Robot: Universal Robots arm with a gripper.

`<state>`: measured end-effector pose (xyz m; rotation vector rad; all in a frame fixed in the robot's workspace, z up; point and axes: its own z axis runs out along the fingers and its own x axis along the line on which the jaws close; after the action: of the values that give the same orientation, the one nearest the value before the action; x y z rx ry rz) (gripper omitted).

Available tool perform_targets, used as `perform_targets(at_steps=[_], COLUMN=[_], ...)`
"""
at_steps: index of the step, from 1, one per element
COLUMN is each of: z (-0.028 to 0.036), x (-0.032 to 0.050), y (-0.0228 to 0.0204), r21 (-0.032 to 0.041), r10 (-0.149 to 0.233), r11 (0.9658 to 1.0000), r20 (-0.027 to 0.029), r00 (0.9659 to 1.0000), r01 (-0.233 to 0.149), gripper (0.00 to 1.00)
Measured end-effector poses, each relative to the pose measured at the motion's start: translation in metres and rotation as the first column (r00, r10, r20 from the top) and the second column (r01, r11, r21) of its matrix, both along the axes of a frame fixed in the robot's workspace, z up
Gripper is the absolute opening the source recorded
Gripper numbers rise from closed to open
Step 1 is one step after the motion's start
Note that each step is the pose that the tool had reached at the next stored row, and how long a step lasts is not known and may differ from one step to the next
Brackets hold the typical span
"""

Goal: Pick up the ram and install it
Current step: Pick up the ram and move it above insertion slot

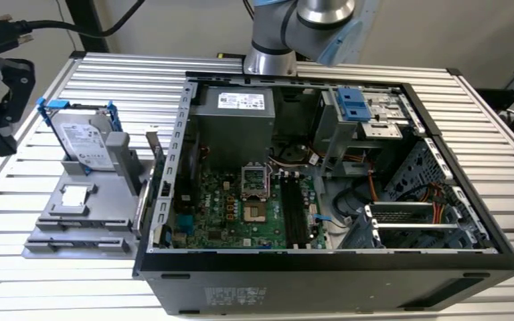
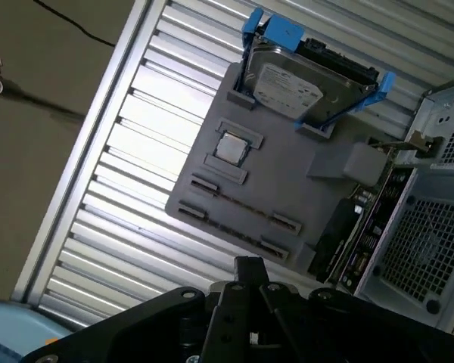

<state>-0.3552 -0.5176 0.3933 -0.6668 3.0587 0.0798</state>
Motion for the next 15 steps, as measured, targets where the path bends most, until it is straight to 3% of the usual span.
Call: perform_targets(at_steps=[3, 7, 11, 15], z=[0.0001, 0.0001, 0.0001, 0.0001], x=[0.0, 0.0, 0.0, 0.0], y=[0.0, 0.0, 0.0, 0.0], r21=[-0.0001, -0.0014, -0.0026, -0.0032], r10=[0.052, 0.123, 0.192, 0.256], r11=[0.9987, 0.9924, 0.9814, 0.9668], r20=[0.0, -0.0002, -0.0003, -0.0005], r00=[0.9987, 0.9924, 0.9814, 0.9668], r01=[-0.052, -0.123, -0.192, -0.256], gripper=[0.0, 0.0, 0.0, 0.0])
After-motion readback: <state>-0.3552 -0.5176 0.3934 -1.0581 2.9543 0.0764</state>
